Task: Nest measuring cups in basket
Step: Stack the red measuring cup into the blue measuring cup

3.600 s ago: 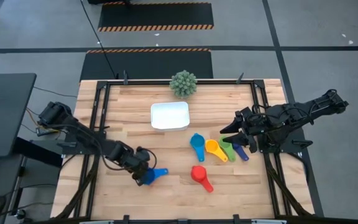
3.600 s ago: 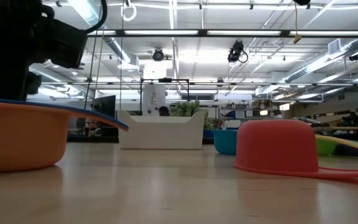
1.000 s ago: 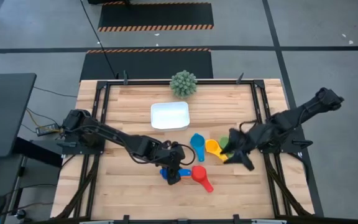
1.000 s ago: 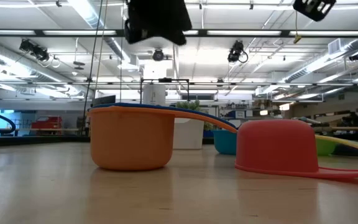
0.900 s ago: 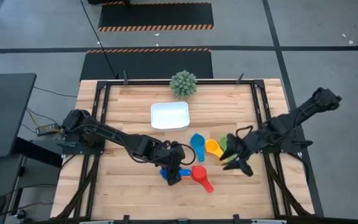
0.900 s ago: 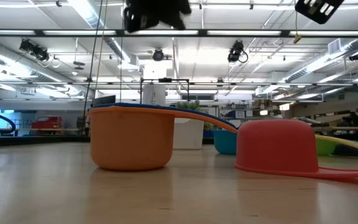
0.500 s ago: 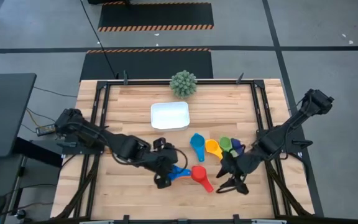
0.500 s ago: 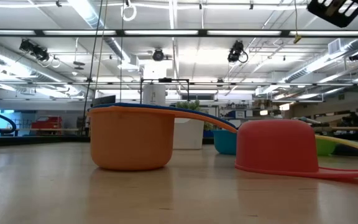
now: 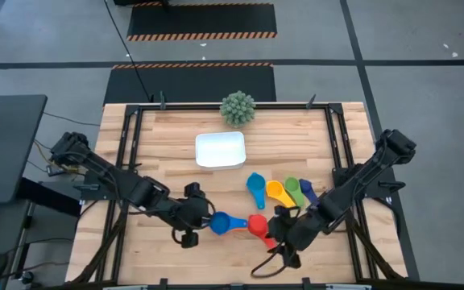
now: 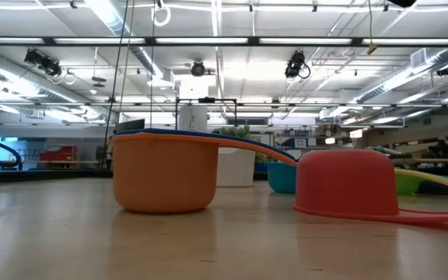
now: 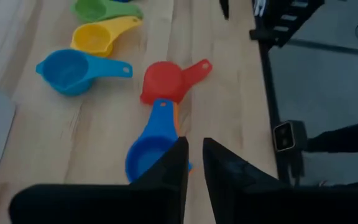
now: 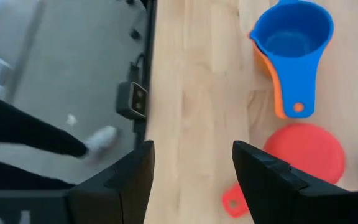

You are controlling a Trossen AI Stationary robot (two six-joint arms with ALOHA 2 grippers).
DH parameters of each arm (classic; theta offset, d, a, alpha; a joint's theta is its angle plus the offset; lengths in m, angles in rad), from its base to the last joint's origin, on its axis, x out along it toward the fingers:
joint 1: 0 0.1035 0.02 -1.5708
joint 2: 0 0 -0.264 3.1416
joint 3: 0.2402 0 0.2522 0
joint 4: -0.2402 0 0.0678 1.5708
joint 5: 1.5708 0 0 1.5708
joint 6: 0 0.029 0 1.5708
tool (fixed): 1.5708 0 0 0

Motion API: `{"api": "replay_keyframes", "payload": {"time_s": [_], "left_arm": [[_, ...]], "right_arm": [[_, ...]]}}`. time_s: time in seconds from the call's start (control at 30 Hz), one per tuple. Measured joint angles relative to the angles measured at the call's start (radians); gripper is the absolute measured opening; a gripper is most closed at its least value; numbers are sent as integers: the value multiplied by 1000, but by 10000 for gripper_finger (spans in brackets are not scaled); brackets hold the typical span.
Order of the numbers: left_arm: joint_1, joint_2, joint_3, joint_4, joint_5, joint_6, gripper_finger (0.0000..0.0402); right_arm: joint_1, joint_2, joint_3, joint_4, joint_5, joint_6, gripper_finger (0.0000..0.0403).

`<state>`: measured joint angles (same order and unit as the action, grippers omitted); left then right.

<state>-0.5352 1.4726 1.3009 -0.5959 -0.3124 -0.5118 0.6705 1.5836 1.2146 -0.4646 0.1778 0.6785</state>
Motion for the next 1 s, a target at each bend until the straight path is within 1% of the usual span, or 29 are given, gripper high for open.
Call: {"api": "replay_keyframes", "payload": {"time_s": [0.13,0.2,0.33,0.43,0.5,0.6,0.67,0.7,0.83,0.9,0.93,1.0], "left_arm": [[-27,-48,-56,28,-20,-7,50],[-38,-66,-80,37,-26,-15,50],[-54,-105,-121,64,-32,-21,50],[-57,-133,-146,68,-35,-21,50],[-58,-151,-164,80,-44,-21,50],[-58,-188,-205,116,-68,-27,50],[-62,-214,-244,155,-78,-31,50],[-65,-225,-262,174,-89,-32,50],[-65,-257,-313,240,-144,-34,50],[-65,-265,-331,270,-166,-29,50],[-65,-266,-338,275,-184,-27,50],[-65,-267,-348,275,-215,-28,50]], "right_arm": [[9,98,106,-124,13,-25,222],[20,137,146,-187,36,-29,217],[48,204,168,-240,70,-82,209],[57,250,169,-247,43,-169,208],[61,282,169,-254,-2,-209,208],[62,324,169,-248,-74,-211,208],[68,348,169,-254,-83,-211,208],[76,352,169,-266,-60,-211,208],[128,362,169,-307,164,-250,206],[150,363,159,-278,260,-280,206],[158,363,149,-256,283,-291,206],[172,364,124,-248,292,-297,206]]}}
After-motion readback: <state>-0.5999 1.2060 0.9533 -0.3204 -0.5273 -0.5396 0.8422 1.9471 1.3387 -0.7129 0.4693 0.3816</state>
